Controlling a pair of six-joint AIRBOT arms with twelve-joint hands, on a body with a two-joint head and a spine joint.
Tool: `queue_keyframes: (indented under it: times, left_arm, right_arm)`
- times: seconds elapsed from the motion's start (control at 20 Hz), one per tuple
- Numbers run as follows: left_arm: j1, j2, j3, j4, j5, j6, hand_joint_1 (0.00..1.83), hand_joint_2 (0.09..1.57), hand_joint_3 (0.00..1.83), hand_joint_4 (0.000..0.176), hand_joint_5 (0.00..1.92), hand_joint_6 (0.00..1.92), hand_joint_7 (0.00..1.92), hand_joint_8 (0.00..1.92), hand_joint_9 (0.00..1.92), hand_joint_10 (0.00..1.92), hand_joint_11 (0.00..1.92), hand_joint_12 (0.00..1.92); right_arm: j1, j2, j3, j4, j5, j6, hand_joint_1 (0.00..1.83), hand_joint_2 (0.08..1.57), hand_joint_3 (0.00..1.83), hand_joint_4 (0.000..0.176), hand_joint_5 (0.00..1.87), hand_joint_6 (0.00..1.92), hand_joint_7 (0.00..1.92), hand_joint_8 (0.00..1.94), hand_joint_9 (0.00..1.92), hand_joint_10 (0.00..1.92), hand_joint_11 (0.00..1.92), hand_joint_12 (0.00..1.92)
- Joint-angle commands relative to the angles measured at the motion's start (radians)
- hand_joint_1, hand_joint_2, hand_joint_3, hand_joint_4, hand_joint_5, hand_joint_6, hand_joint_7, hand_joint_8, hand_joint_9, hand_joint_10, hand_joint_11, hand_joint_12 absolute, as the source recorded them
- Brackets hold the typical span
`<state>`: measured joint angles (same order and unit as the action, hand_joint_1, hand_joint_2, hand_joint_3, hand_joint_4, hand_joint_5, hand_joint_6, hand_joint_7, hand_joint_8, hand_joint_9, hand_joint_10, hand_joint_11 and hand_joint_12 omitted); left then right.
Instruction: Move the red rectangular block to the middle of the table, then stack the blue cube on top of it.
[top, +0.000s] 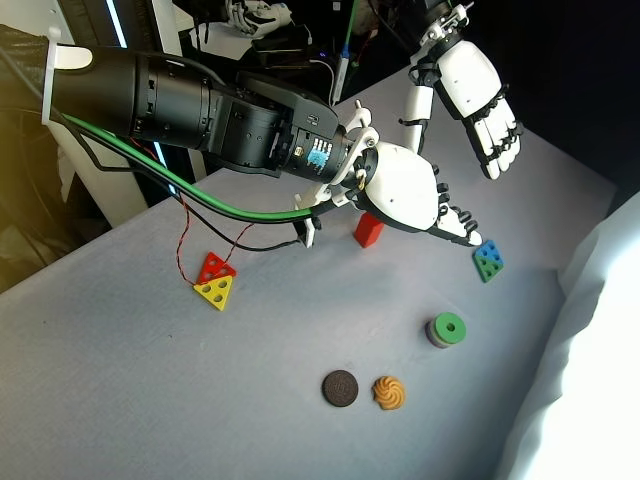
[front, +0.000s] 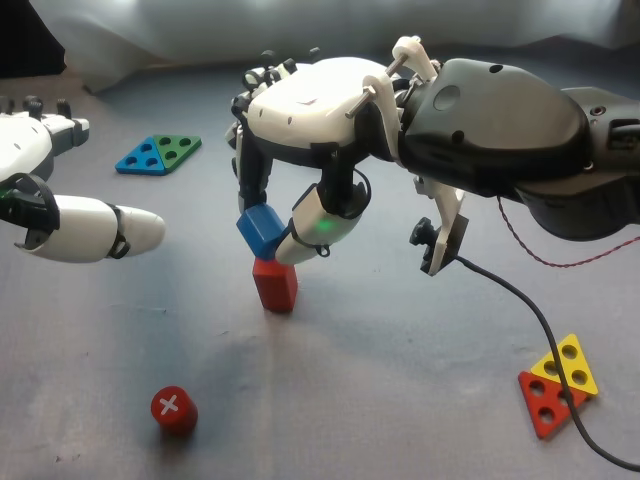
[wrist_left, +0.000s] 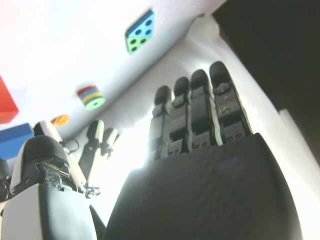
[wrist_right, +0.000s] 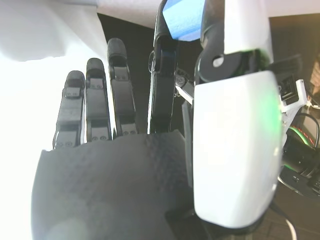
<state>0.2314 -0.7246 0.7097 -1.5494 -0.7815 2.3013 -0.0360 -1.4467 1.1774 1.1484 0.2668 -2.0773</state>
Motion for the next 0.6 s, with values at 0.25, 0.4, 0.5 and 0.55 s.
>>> queue_keyframes:
  times: [0.25,0.4,0.5,0.55]
  left_arm:
    - [-0.014,0.017,0.005,0.06,-0.05,0.005,0.24,1.0,0.0,0.0,0.13,0.0,0.1,0.0,0.06,0.0,0.0,0.2]
    - [-0.014,0.017,0.006,0.06,-0.05,0.007,0.21,1.0,0.0,0.0,0.13,0.0,0.1,0.0,0.07,0.0,0.0,0.21]
    - [-0.015,0.017,0.006,0.06,-0.05,0.009,0.22,1.0,0.0,0.0,0.15,0.01,0.11,0.01,0.08,0.0,0.0,0.23]
    - [-0.015,0.017,0.006,0.06,-0.05,0.009,0.23,1.0,0.0,0.0,0.14,0.0,0.11,0.0,0.07,0.0,0.0,0.21]
  right_arm:
    - [0.013,0.006,-0.001,-0.023,0.033,-0.005,1.1,1.0,0.0,0.176,1.26,0.51,0.43,0.01,0.17,0.01,0.0,0.0]
    - [0.004,0.004,-0.001,-0.023,0.03,-0.015,1.1,1.0,0.0,0.176,1.26,0.52,0.42,0.0,0.16,0.0,0.0,0.0]
    - [-0.001,0.003,-0.001,-0.022,0.03,-0.024,1.09,1.0,0.0,0.176,1.23,0.57,0.43,0.01,0.16,0.0,0.0,0.0]
    - [-0.002,0.003,-0.001,-0.021,0.031,-0.024,1.09,1.01,0.0,0.176,1.23,0.57,0.43,0.01,0.15,0.0,0.0,0.0]
